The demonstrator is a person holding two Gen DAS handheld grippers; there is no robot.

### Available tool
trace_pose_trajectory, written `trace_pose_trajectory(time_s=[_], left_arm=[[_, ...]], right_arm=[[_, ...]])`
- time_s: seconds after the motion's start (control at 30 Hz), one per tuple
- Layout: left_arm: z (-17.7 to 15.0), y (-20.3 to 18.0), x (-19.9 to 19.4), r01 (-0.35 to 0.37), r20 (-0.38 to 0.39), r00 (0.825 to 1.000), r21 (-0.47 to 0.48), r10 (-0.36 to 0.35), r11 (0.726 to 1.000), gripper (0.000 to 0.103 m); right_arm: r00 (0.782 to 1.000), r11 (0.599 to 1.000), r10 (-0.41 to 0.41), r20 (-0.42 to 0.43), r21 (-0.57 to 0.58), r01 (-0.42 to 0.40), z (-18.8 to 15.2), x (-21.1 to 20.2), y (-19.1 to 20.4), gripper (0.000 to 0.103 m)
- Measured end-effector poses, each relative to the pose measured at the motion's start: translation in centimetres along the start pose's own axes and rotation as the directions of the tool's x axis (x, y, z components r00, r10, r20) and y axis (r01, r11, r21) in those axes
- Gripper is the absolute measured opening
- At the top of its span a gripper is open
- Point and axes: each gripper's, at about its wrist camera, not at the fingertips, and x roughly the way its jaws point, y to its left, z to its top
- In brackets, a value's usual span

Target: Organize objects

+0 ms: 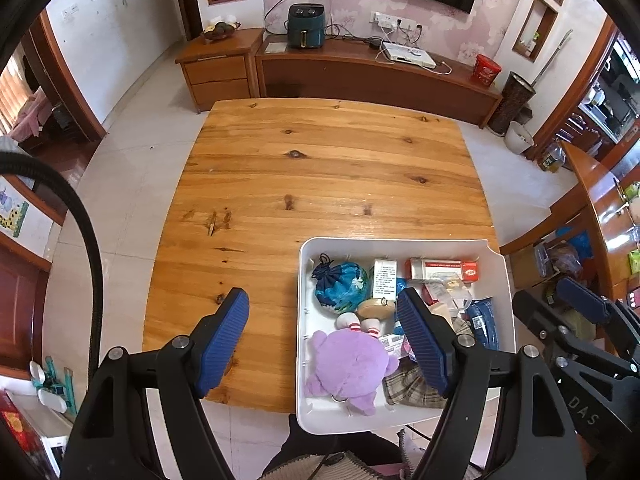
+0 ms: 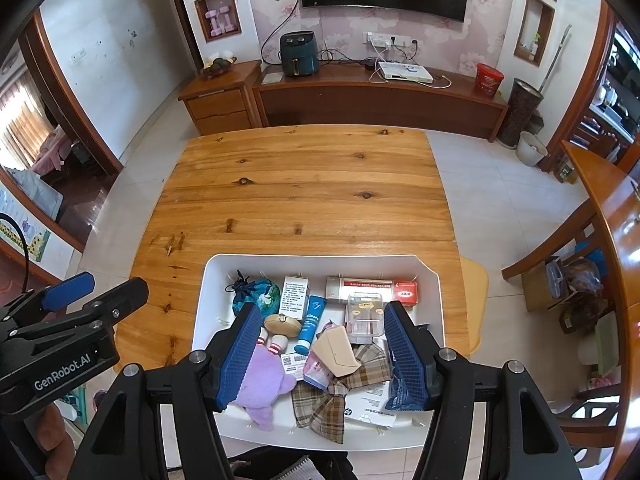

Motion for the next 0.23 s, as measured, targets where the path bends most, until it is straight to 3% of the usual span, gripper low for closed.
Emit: trace_pose_trajectory(time_s=[0.23], left_arm=[[0.15, -0.25, -0.89, 0.001, 0.040, 0.999, 0.015, -0.002, 1.000, 0.079]], right_arm=[[1.000, 1.000, 0.005, -0.004, 0.000, -0.005, 0.05, 0.01, 0.17, 0.065]])
